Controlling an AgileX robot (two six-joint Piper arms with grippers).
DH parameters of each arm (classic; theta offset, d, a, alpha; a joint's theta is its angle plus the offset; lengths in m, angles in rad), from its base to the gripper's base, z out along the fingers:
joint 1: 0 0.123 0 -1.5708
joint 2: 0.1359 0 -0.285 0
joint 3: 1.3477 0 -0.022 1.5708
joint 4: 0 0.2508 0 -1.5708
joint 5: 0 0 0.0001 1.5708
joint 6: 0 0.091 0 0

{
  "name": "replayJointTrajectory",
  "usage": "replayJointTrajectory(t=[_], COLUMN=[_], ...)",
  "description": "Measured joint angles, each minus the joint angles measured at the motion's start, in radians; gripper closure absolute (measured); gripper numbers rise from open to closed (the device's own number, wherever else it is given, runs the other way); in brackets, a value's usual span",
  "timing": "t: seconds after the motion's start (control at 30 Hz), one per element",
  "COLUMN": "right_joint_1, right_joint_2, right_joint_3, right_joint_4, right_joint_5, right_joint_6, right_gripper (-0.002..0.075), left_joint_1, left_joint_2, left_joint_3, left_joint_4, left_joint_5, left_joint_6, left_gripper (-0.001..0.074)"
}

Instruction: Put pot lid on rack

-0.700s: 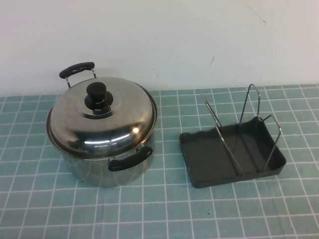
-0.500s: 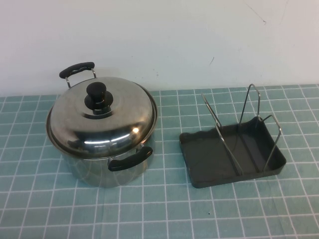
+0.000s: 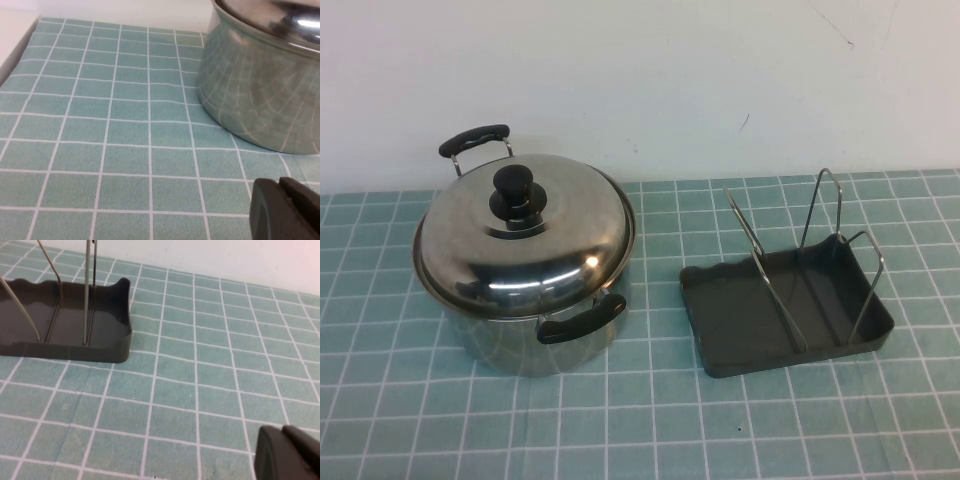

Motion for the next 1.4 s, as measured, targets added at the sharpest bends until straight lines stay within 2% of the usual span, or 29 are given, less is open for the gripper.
replayJointTrajectory(t=[0.9, 1.0, 1.23, 1.4], right_joint_1=[0.000, 0.000, 0.000, 0.000], right_joint_2=[0.000, 0.000, 0.000, 0.000], right_joint_3=[0.003, 0.009, 0.009, 0.009], right_joint_4=[0.000, 0.000, 0.000, 0.044], right_joint_5=[-0.038, -0.139, -0.554, -0.786], right_joint_6=[-0.005, -0.005, -0.005, 0.037], right_gripper=[0.0727, 0.0727, 0.0727, 0.0727], left_joint_1=[0.000, 0.000, 0.000, 0.000], left_joint_2=[0.000, 0.000, 0.000, 0.000], left_joint_3=[0.004, 0.010, 0.010, 0.010], left_joint_4=[0.021, 0.073, 0.107, 0.109], left_joint_5=[-0.037, -0.131, -0.509, -0.683], left_joint_6=[0.026, 0.059, 0.076, 0.076], left_gripper=[0.0738, 0.0738, 0.0738, 0.0738])
